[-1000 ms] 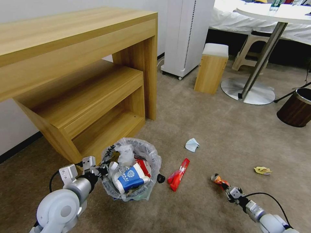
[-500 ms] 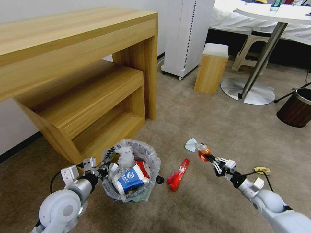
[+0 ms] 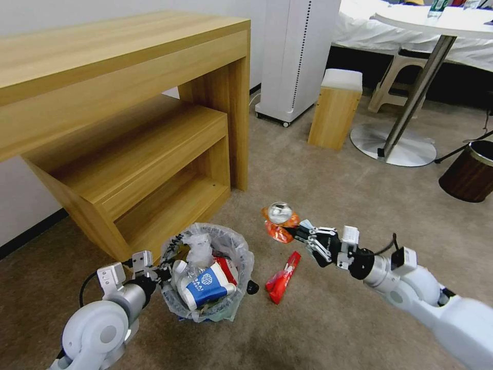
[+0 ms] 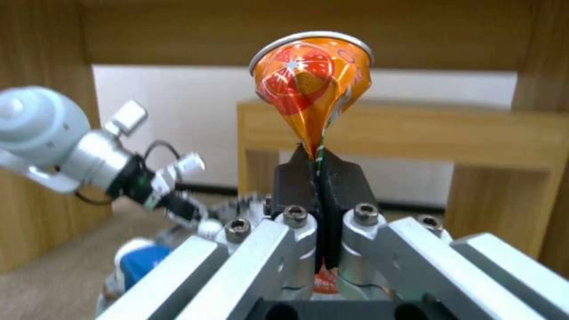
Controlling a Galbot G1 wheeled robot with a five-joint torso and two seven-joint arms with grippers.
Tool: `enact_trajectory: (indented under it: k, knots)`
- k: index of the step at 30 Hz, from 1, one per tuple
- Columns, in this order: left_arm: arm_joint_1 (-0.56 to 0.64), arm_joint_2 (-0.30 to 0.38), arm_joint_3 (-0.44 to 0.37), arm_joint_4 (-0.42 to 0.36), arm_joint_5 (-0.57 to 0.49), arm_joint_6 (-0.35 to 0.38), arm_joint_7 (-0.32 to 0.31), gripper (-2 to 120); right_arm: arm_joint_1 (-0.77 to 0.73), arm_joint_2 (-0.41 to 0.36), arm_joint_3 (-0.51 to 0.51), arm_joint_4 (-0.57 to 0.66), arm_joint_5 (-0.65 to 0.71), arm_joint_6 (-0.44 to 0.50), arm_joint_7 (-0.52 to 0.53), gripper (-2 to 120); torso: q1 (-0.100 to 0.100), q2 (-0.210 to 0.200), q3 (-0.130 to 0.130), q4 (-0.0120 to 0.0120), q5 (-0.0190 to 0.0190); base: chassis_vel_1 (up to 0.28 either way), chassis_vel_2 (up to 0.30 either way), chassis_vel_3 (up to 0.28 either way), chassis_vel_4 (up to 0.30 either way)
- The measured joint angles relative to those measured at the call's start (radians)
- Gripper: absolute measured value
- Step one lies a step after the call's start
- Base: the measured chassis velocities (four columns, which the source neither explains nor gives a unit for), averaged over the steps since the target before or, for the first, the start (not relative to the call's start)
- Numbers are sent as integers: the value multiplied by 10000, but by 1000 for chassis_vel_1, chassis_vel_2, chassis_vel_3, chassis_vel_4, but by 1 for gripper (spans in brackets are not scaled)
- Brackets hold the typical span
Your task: Pick up the trash bin and place the garbage on the floor into it.
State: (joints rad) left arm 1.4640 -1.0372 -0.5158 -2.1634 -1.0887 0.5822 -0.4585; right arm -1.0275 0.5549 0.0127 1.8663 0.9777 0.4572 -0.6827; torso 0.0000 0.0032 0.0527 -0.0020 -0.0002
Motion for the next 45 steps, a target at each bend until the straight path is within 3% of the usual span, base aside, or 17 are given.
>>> enact_trajectory:
  k: [5, 7, 8, 11, 23, 33, 37, 43, 45]
  knots:
    - [-188, 16, 176, 0, -100, 28, -74, 0, 638, -609, -813, 277, 150, -599, 718, 0, 0, 0, 0, -9, -5, 0, 0, 0, 0]
    - [-193, -23, 218, -50, -98, 59, -85, 0, 1590, -699, -1982, 215, 139, -825, 1254, 0, 0, 0, 1, -6, 5, 0, 0, 0, 0]
    - [-193, -23, 218, -50, -98, 59, -85, 0, 1590, -699, -1982, 215, 139, -825, 1254, 0, 0, 0, 1, -6, 5, 0, 0, 0, 0]
    - [-148, -77, 220, -224, -86, 94, -94, 0, 3169, -338, -3518, 21, 88, -889, 1509, 0, 0, 0, 0, -1, 0, 0, 0, 0, 0]
    - [-134, -6, 174, -480, -200, 124, -209, 0, 5508, 622, -6558, -509, 272, -771, 1590, 0, 0, 0, 0, -3, 1, 0, 0, 0, 0]
    - [-5, 112, 27, -731, -308, 127, -224, 0, 5944, 1247, -7249, -1393, 38, -715, 1639, 0, 0, -1, 0, -2, 2, 0, 0, 0, 0]
    - [-2, 154, 6, -740, -349, 127, -224, 0, 5810, 1331, -7243, -1667, -146, -711, 1640, 11, 0, 0, 0, -2, 1, 0, 0, 0, 0]
    - [-104, 98, 109, -501, -329, 124, -204, 0, 5334, 1329, -6631, -1433, -275, -579, 1798, 37, 0, 0, 0, -4, -1, 0, 0, 0, 0]
    - [-118, 79, 129, -472, -312, 124, -204, 0, 5306, 1334, -6557, -1394, -274, -574, 1836, 39, 0, 0, 0, -4, 0, 0, 0, 0, 0]
